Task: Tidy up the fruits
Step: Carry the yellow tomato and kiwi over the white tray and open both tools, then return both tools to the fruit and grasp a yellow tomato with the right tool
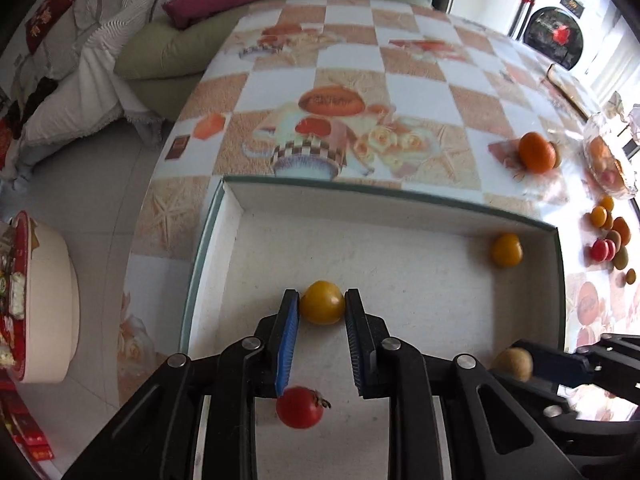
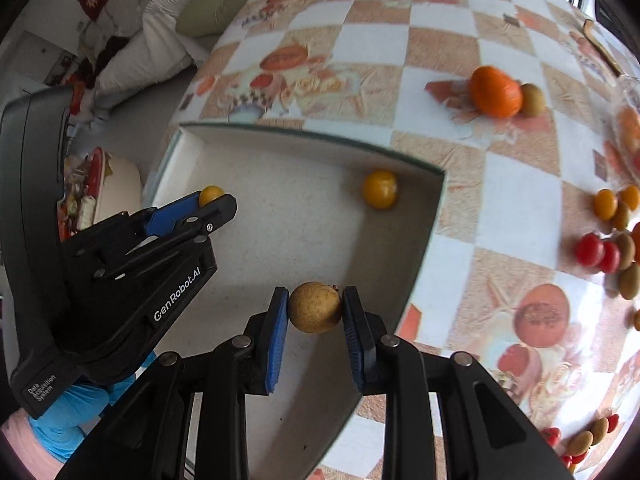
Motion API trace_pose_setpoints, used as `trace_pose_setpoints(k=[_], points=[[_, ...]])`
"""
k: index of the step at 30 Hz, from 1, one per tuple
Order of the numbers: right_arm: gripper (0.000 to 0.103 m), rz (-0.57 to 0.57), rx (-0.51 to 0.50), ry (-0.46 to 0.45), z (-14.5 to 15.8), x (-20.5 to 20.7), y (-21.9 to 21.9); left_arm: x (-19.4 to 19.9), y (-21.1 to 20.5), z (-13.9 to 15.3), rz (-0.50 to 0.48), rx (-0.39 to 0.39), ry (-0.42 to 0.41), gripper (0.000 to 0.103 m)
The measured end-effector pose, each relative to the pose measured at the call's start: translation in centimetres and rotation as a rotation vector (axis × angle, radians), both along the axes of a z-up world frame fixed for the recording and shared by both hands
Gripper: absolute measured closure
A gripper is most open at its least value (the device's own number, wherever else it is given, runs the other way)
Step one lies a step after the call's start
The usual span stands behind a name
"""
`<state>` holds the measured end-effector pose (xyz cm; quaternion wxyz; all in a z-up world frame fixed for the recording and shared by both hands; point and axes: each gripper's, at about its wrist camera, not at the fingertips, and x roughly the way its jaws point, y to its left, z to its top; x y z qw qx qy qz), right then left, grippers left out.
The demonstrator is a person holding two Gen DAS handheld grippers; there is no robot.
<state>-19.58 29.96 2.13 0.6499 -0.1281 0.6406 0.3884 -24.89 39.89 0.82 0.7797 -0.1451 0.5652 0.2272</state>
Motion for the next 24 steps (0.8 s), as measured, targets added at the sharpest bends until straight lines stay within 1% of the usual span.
trace_pose_setpoints(k=[1,2,3,4,6,8,9,10,12,13,15,19,22,24], points=[[0.073,0.007,-0.008,-0.002,-0.2,-0.2,0.2,0.1,0.0,0.0,-0.008,0.012,0.007,0.066],[0.073,0.012,-0.014,-0.006,-0.4,-0.5,0.4,0.1,0.1,0.0,-0.007,0.028,0.01,0.034],[0.073,0.017,-0.018,-0.01,-0.5,-0.7,0.5,0.0,0.2,0.1,-0.008,0.038,0.003,0.021],[0.073,0.022,-0.021,-0.01,-0.7,-0.9,0.7,-0.1,0.3,0.5,-0.003,0.055,-0.02,0.017],[0.073,0.032,-0.028,-0.019,-0.8,-1.3,1.0,-0.1,0.4,0.7,-0.014,0.056,-0.034,0.017],[0.071,0.05,-0.034,-0.044,-0.8,-1.8,1.0,0.1,0.6,0.8,-0.017,0.052,-0.025,0.017],[0.062,0.058,-0.027,-0.044,-0.8,-1.9,1.1,0.1,0.7,0.9,-0.017,0.049,-0.025,0.017],[0.042,0.063,-0.018,-0.042,-0.8,-2.0,1.1,0.2,0.9,1.2,-0.014,0.039,-0.031,0.017],[0.028,0.073,0.006,-0.065,-0.5,-2.4,1.6,0.2,1.2,1.7,-0.007,0.029,-0.045,0.017],[0.025,0.078,0.015,-0.08,-0.2,-2.7,1.6,0.3,1.2,2.1,-0.007,0.035,-0.052,0.017],[0.024,0.082,0.024,-0.109,0.6,-3.2,1.4,0.4,1.1,2.7,-0.011,0.054,-0.057,0.017],[0.024,0.055,0.044,-0.115,1.8,-3.1,0.1,0.4,0.6,4.4,-0.027,0.075,-0.071,0.017],[0.022,0.021,0.063,-0.113,2.8,-2.4,-2.2,0.7,-0.4,5.3,-0.044,0.075,-0.077,0.017],[0.022,-0.011,0.053,-0.124,3.1,-1.9,-3.8,1.0,-1.4,5.7,-0.06,0.076,-0.081,0.017]])
